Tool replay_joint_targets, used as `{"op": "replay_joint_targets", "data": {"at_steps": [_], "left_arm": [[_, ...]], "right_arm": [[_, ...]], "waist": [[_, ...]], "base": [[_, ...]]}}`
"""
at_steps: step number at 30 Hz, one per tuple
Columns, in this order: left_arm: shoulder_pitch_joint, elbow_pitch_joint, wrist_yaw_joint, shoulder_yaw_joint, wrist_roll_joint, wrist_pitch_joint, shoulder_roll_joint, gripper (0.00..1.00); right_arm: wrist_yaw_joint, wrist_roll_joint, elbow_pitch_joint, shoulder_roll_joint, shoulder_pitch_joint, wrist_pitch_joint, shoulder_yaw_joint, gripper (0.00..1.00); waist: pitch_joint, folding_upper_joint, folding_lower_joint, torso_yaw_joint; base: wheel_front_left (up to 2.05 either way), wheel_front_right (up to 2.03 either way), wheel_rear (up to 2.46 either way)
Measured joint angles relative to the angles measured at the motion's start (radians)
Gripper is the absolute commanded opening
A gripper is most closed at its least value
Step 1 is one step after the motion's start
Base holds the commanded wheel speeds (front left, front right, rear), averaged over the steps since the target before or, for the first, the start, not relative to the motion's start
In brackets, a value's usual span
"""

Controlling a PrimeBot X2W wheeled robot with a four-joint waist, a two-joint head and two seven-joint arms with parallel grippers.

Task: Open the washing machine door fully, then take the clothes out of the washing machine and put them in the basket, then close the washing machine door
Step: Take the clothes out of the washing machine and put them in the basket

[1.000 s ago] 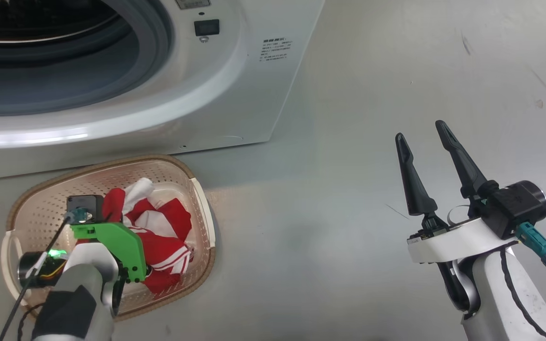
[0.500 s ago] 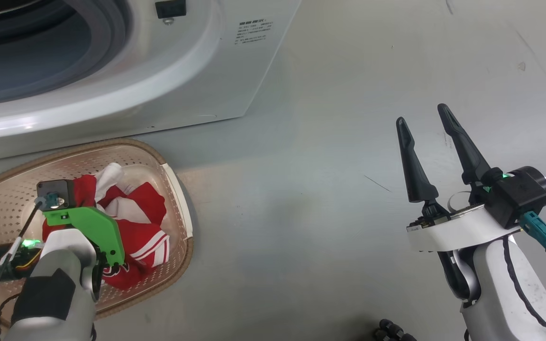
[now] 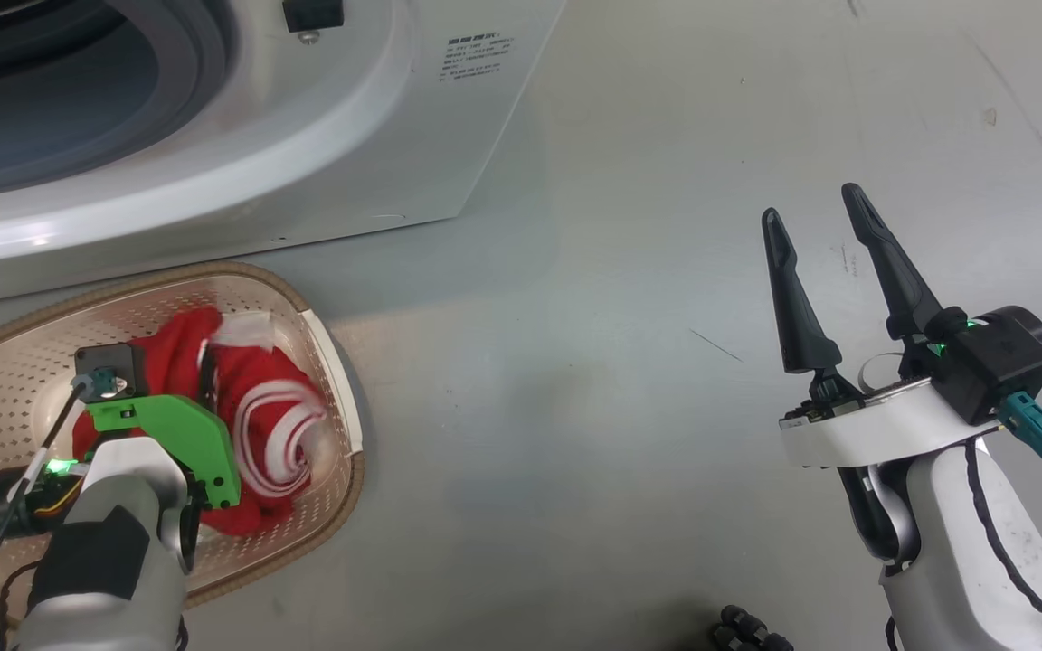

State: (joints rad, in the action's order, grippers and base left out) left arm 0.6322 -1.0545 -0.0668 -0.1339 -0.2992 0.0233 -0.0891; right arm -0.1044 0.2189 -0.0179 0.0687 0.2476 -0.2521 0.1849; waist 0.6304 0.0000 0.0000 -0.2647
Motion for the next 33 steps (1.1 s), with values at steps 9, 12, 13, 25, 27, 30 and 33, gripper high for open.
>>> {"op": "replay_joint_targets", "data": {"at_steps": [9,12,13,25,27,30,33], "left_arm": [[0.003,-0.030,0.013,-0.010,0.000,-0.050,0.014,1.00],[0.003,-0.029,0.028,-0.018,0.000,-0.089,0.024,1.00],[0.003,-0.027,0.033,-0.020,0.000,-0.103,0.027,1.00],[0.002,0.024,0.102,-0.075,0.009,-0.255,0.047,1.00],[0.001,0.046,0.130,-0.096,0.015,-0.269,0.048,1.00],[0.000,0.094,0.156,-0.117,0.021,-0.276,0.057,1.00],[-0.014,0.131,0.161,-0.123,0.019,-0.276,0.062,1.00]], "right_arm": [[0.000,0.000,-0.016,-0.001,0.003,0.000,-0.008,1.00],[0.000,0.000,-0.022,-0.002,0.009,0.000,-0.011,1.00],[0.000,0.000,-0.024,-0.002,0.009,0.000,-0.012,1.00],[0.000,-0.001,-0.060,0.000,0.000,0.000,-0.043,1.00],[0.000,-0.002,-0.064,0.003,-0.013,0.000,-0.045,1.00],[0.000,-0.005,-0.075,0.008,-0.036,0.000,-0.053,1.00],[0.000,-0.010,-0.083,0.009,-0.057,0.000,-0.058,1.00]], "waist": [[-0.037,0.0000,0.0000,0.016],[-0.060,0.0000,0.0000,0.025],[-0.068,0.0000,0.0000,0.028],[-0.202,0.0000,0.0000,0.089],[-0.227,0.0000,0.0000,0.103],[-0.267,0.0000,0.0000,0.126],[-0.306,0.0000,0.0000,0.149]], "base": [[0.00,0.00,0.00],[0.00,0.00,0.00],[0.00,0.00,0.00],[0.00,0.00,0.00],[0.00,0.00,0.00],[0.00,0.00,0.00],[0.00,0.00,0.00]]}}
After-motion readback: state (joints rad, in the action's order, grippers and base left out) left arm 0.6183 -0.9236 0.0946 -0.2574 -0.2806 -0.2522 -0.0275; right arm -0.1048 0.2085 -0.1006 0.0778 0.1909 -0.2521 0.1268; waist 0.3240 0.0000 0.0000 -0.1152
